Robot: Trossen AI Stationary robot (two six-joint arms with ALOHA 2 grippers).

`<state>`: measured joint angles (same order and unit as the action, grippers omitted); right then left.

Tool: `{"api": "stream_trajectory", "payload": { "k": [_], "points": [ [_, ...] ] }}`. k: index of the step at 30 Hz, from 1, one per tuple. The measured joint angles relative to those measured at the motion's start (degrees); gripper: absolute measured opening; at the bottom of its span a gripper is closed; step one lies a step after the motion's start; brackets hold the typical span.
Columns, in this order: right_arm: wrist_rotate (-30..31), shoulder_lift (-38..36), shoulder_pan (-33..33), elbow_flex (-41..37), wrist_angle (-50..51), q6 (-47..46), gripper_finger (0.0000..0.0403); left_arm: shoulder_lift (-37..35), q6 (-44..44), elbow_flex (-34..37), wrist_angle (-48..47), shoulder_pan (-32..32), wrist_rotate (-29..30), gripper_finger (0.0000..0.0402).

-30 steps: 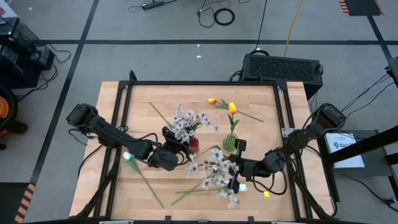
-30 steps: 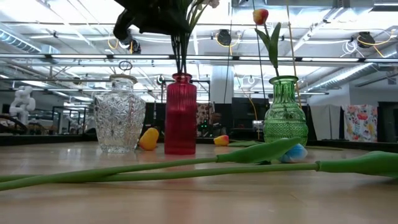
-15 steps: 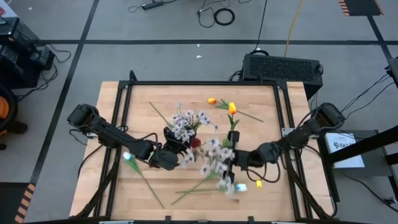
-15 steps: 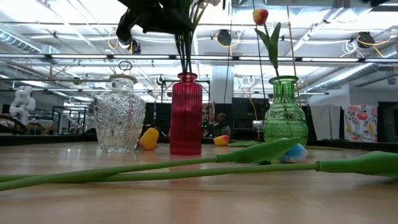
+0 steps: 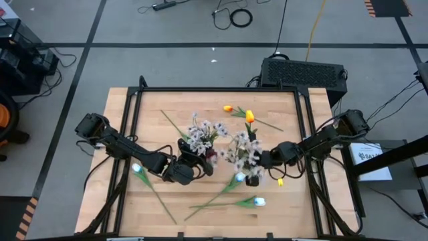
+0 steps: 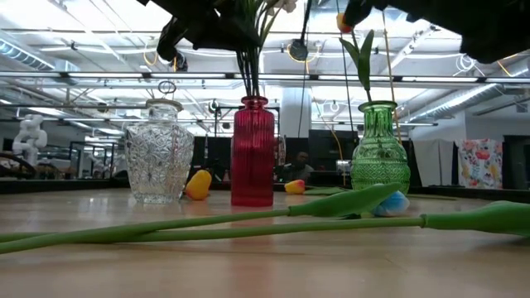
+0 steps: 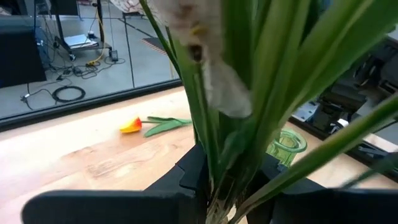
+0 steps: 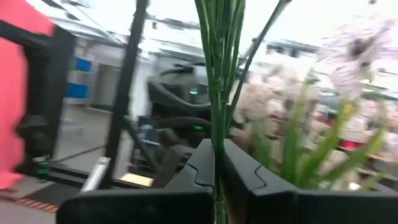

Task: Sort flowers into vase by color
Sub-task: Put the white flowers into the red vase

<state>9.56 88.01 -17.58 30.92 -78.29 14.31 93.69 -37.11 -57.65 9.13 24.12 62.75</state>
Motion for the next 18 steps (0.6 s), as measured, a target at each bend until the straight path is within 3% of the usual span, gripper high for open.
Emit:
{"api": "stream_trajectory", "payload": {
  "k": [6, 18],
  "points": [
    [-5.03, 3.63, 2.46, 1.75, -0.84, -0.31, 0.0000, 0.00, 0.00, 0.00, -0.08, -0.39, 0.06, 0.0074],
    [-4.58, 16.17, 4.97, 8.92, -4.69, 0.90, 0.0000, 0.00, 0.01, 0.00, -0.12, -0.24, 0.08, 0.0074]
  ]
}}
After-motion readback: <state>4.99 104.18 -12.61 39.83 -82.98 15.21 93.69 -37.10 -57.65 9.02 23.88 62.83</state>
